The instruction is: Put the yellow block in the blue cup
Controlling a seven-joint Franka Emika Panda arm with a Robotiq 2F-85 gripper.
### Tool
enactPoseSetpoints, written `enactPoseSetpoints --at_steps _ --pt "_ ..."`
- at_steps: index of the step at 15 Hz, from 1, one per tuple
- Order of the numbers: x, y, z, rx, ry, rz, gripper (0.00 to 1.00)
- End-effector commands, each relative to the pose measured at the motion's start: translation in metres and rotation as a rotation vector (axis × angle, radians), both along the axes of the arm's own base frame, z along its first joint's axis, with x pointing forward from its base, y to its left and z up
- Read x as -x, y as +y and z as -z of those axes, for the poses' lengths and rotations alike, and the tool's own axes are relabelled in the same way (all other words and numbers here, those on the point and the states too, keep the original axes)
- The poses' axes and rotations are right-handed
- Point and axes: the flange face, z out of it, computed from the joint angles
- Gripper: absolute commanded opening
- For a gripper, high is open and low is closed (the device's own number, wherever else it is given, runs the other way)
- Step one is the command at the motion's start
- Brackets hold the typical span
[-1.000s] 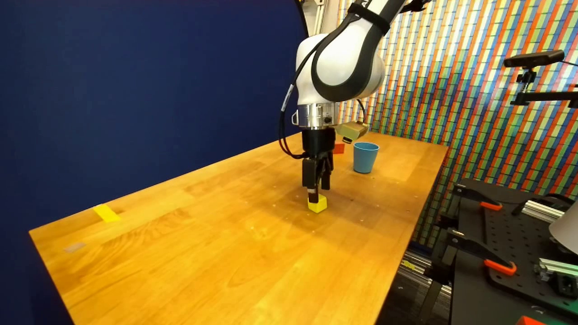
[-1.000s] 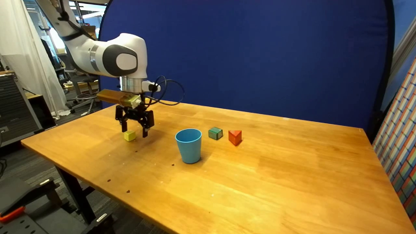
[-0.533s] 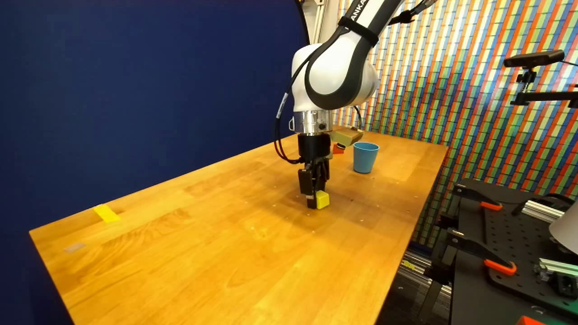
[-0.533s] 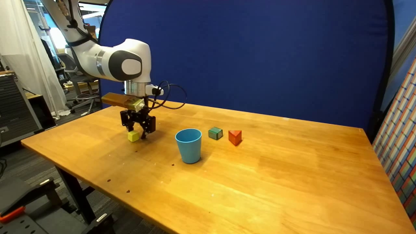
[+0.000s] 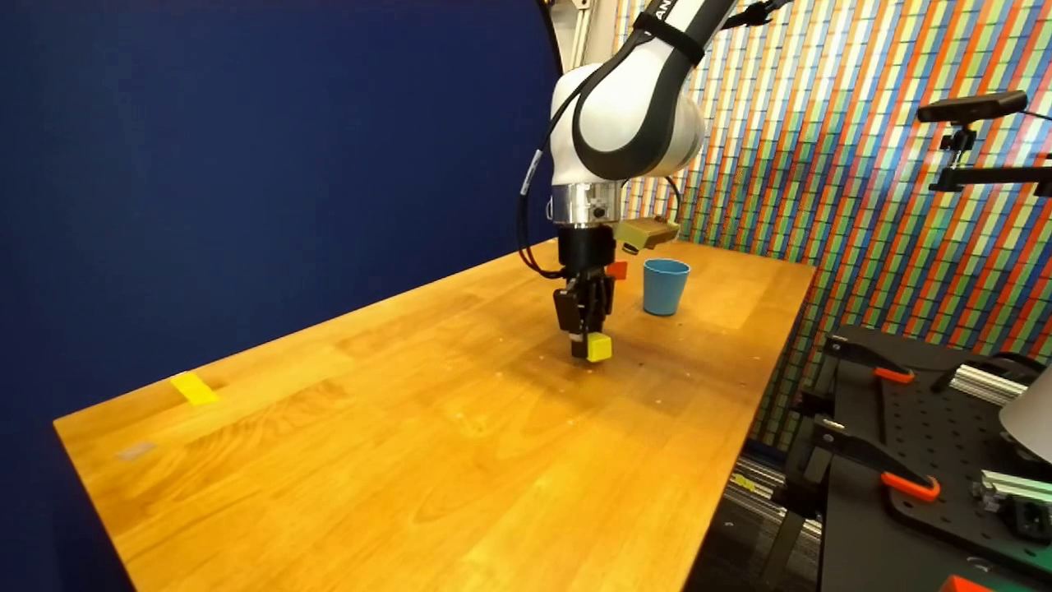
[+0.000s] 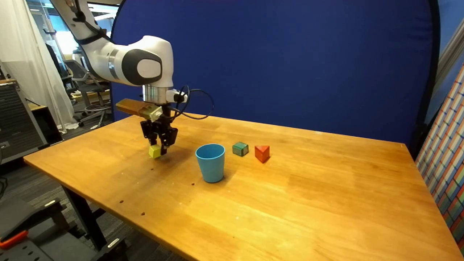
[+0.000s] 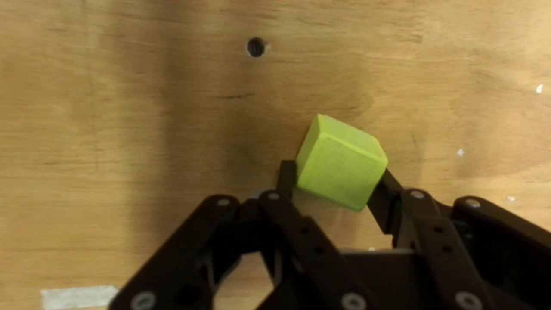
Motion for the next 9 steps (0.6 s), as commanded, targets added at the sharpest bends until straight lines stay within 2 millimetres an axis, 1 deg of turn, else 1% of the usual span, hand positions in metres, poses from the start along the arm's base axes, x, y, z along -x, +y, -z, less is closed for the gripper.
enactPoseSetpoints --at_steps 1,4,6,9 --pt "0.013 -0.041 -0.046 0.01 -0.084 0.115 0.19" --pt "0.013 -0.073 -0.084 0.013 -0.152 0.184 0.19" --pt "0.013 -0.091 -0.106 0.011 -0.197 0.226 0.19" --pt "0.016 -0.119 -0.132 0.023 -0.274 0.301 0.19"
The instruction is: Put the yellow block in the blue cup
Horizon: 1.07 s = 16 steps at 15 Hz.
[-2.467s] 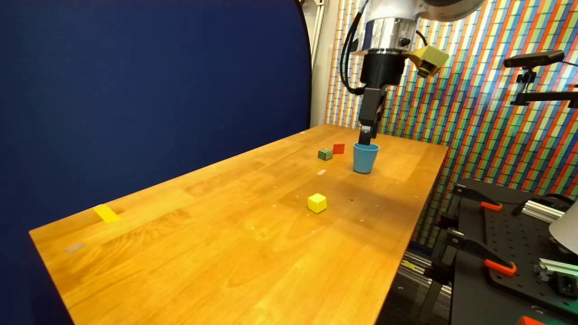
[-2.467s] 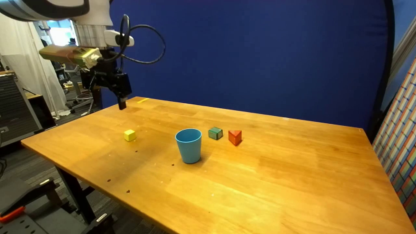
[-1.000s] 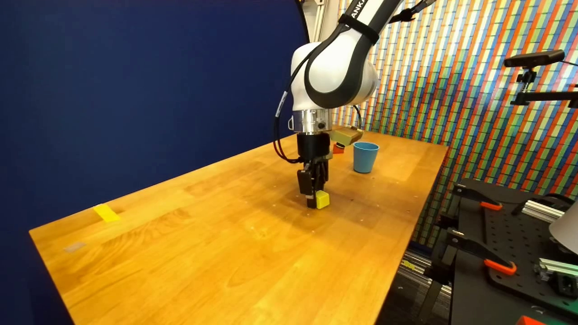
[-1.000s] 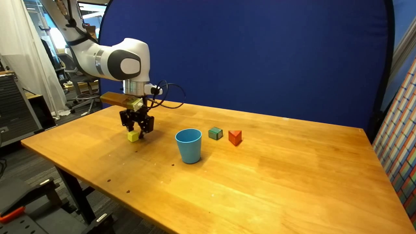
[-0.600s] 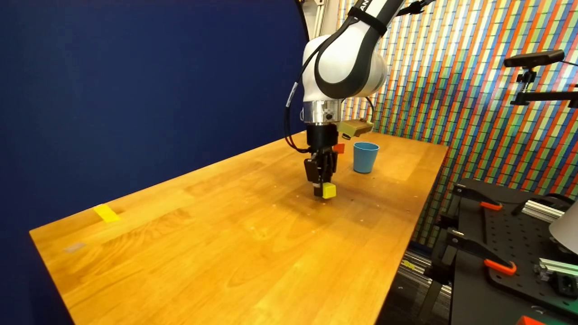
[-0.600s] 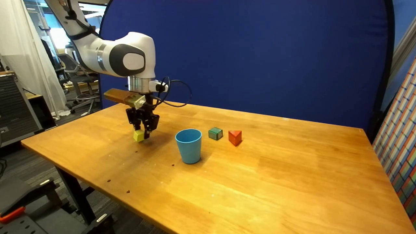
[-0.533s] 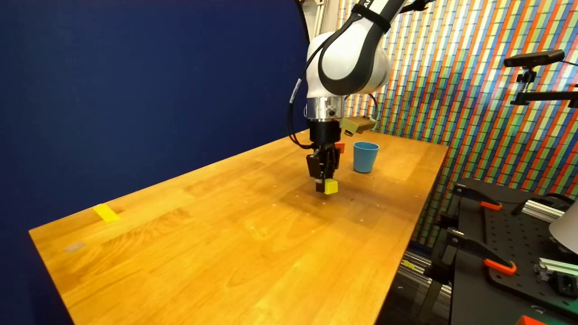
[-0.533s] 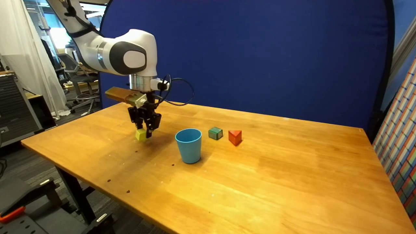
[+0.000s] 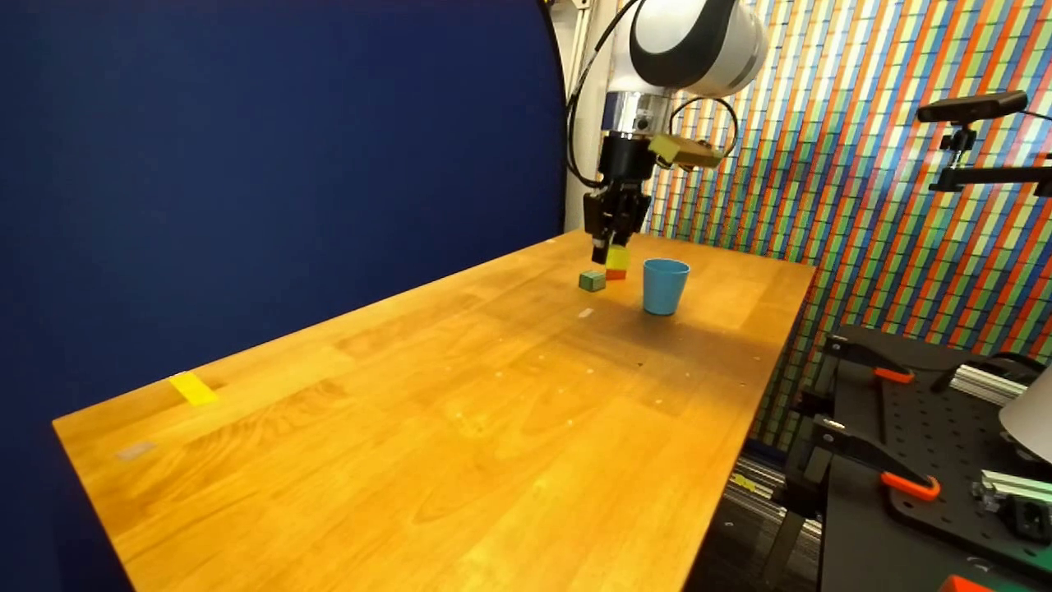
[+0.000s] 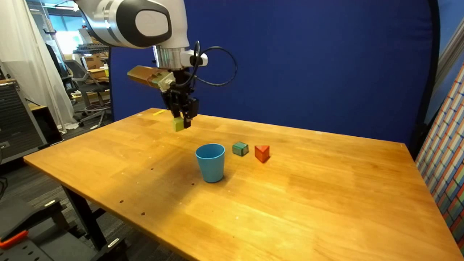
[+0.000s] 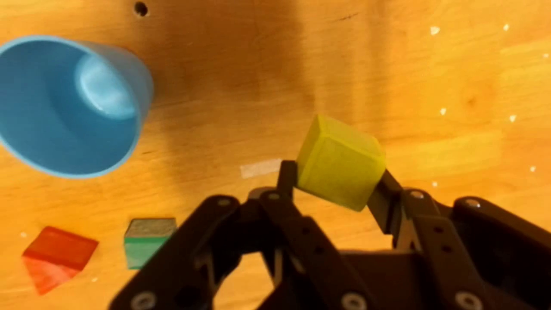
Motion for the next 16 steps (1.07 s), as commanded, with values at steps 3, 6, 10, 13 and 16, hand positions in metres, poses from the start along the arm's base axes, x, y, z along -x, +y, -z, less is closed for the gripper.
enactPoseSetpoints --at_steps 3,6,10,13,16 --pt "0.015 -0.048 -0.039 0.04 -0.158 0.166 0.19" --pt "0.02 -0.075 -0.035 0.097 -0.209 0.251 0.19" --pt "0.031 -0.103 -0.025 0.161 -0.214 0.337 0.19" --pt "0.04 -0.112 -0.013 0.175 -0.178 0.38 0.19" --pt "0.048 -0.111 0.006 0.174 -0.137 0.408 0.19"
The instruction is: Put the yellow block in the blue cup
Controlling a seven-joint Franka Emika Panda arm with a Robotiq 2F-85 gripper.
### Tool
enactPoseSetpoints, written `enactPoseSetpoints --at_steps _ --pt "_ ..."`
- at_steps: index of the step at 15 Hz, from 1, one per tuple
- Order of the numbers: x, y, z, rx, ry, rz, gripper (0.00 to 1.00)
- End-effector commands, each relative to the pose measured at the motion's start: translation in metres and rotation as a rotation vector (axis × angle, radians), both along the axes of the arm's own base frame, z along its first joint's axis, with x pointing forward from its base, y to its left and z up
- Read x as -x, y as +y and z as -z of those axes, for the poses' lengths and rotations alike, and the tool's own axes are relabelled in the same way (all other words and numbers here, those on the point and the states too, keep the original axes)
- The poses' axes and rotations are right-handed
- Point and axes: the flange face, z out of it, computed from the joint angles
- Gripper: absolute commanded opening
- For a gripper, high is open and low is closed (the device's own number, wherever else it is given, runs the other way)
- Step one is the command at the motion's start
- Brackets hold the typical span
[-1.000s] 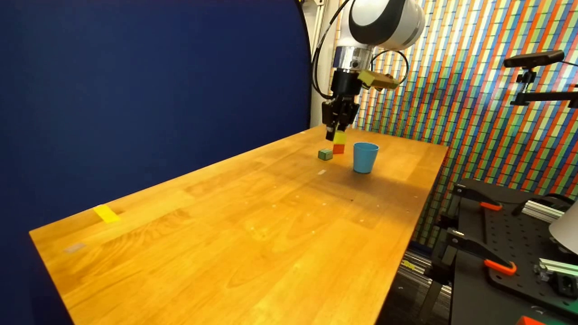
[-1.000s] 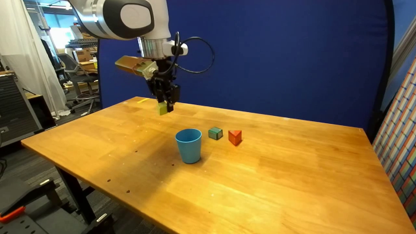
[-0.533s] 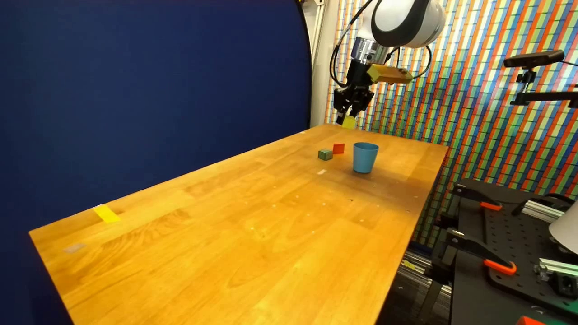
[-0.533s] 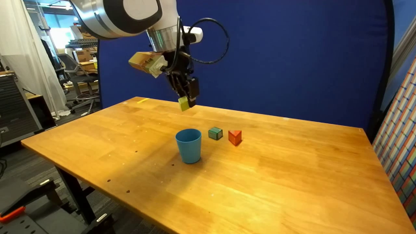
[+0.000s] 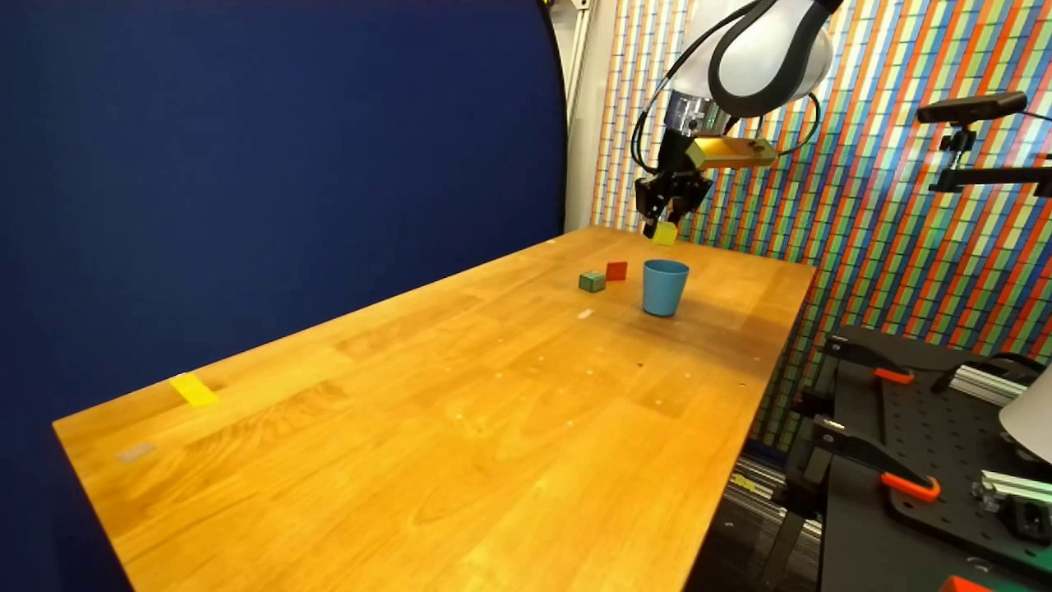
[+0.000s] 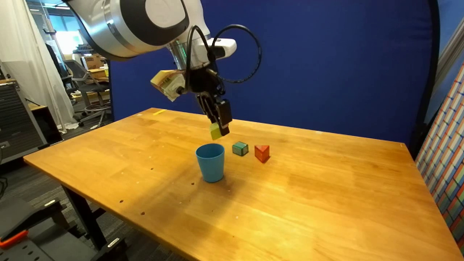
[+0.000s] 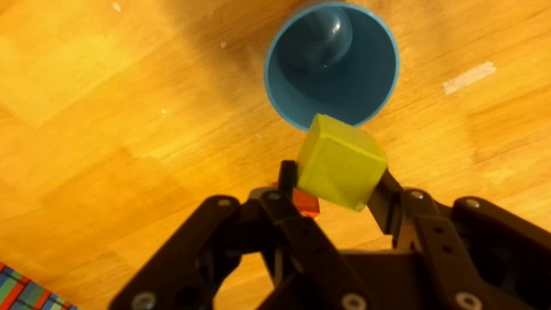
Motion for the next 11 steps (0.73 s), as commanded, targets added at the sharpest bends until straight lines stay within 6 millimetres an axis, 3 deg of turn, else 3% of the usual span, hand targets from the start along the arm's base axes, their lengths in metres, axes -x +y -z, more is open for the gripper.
enactPoseSetpoints --at_steps 1,2,3,4,8,9,11 --pt "0.006 0.002 0.017 -0.003 0.013 0.034 0.19" --pt "0.008 0.004 0.022 -0.009 0.023 0.037 0.19" --pt "0.008 0.005 0.026 -0.012 0.032 0.039 0.69" --pt "0.007 0.006 0.029 -0.015 0.041 0.037 0.69" --pt "0.008 0.013 0.031 -0.047 0.051 0.03 0.98" --pt "0.009 0.008 0.036 -0.026 0.071 0.033 0.82" --pt "0.008 0.012 0.036 -0.039 0.069 0.037 0.96"
